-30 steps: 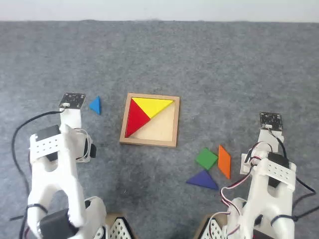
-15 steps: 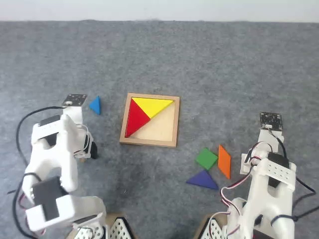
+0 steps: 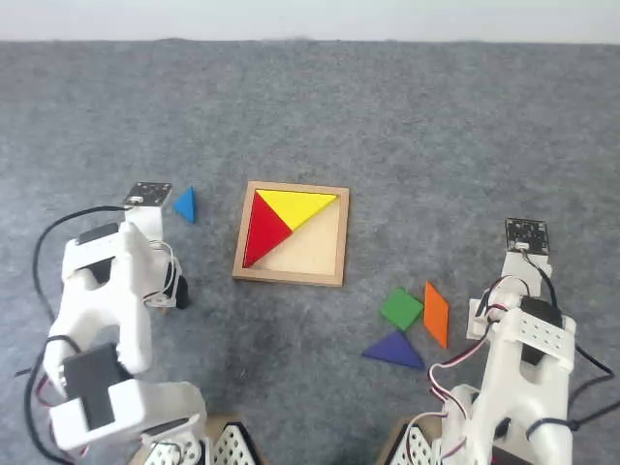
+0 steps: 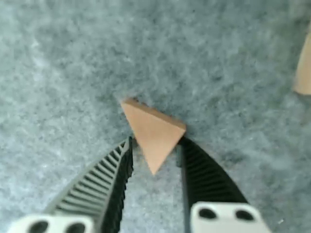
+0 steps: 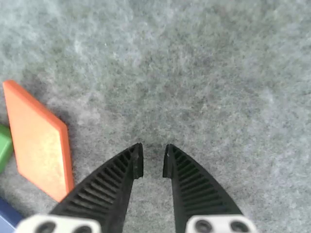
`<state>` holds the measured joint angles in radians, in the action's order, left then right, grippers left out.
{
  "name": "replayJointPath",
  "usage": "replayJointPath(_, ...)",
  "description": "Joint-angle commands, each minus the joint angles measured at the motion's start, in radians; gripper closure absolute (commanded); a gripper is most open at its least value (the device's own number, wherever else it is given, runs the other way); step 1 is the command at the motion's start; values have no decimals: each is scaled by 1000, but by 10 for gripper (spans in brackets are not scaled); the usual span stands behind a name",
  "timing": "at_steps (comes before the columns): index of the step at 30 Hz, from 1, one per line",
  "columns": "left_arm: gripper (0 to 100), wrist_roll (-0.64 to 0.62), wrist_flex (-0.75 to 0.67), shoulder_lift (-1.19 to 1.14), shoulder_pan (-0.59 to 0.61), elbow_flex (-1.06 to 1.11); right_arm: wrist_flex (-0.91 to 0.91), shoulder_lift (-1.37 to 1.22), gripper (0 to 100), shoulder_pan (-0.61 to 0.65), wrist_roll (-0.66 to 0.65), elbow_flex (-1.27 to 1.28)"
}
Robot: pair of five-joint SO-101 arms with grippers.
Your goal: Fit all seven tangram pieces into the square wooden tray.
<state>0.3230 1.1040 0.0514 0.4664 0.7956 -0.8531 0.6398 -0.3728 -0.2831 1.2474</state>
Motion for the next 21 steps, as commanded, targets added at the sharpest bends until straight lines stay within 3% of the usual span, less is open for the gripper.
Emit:
replayJointPath(1, 776, -124, 25, 3, -35, -35, 7, -1, 914, 2, -12, -8)
replayJointPath(10, 773, -310, 25, 8, -40, -87, 7, -1, 914, 2, -12, -8)
replayJointPath(21, 796, -397, 9, -140, -40, -186, 7, 1, 914, 2, -12, -9)
